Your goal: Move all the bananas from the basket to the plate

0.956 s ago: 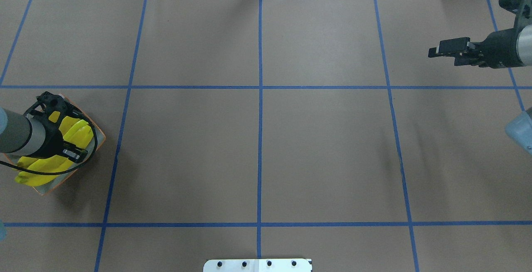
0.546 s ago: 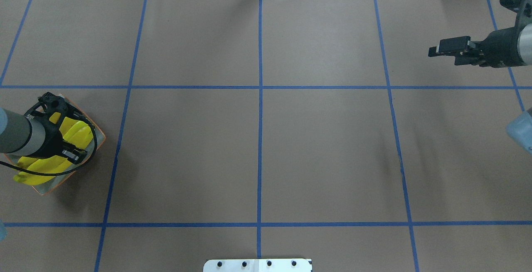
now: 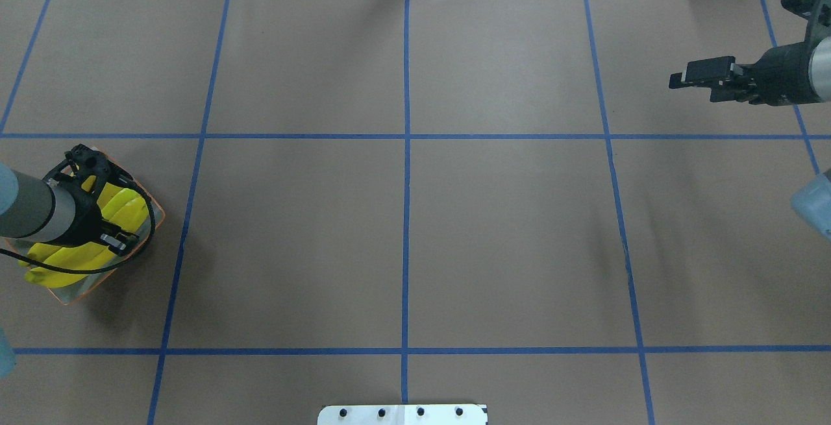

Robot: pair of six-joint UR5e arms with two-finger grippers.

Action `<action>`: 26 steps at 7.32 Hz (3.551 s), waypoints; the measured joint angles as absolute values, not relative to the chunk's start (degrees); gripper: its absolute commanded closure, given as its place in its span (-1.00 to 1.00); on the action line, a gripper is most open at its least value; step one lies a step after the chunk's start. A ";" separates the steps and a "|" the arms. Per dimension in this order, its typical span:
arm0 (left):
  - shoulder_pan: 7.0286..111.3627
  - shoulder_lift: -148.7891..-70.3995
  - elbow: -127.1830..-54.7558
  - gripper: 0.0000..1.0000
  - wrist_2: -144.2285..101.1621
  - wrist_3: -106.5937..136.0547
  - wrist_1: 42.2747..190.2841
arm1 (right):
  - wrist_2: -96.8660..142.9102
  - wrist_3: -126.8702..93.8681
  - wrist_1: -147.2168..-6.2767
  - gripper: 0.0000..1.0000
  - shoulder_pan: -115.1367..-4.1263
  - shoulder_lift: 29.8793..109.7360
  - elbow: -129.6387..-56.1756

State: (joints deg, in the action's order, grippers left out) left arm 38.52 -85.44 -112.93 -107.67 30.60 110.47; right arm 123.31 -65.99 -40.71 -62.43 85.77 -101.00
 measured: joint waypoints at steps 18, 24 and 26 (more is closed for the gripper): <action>83.05 -83.88 -104.02 -0.98 -135.19 1.02 102.33 | 136.06 -20.91 -67.76 -1.00 -83.08 99.27 -102.48; 84.33 -84.67 -102.85 -0.98 -135.10 -0.92 92.23 | 137.99 -18.83 -68.00 -1.00 -83.96 100.76 -101.97; 84.45 -83.68 -102.65 -0.98 -135.27 -0.95 91.35 | 137.83 -17.40 -68.32 -1.00 -83.35 100.70 -101.78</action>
State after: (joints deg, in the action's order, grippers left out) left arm 84.45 -83.68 -102.65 -135.27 -0.95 91.35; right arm 137.83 -17.40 -68.32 -83.35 100.70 -101.78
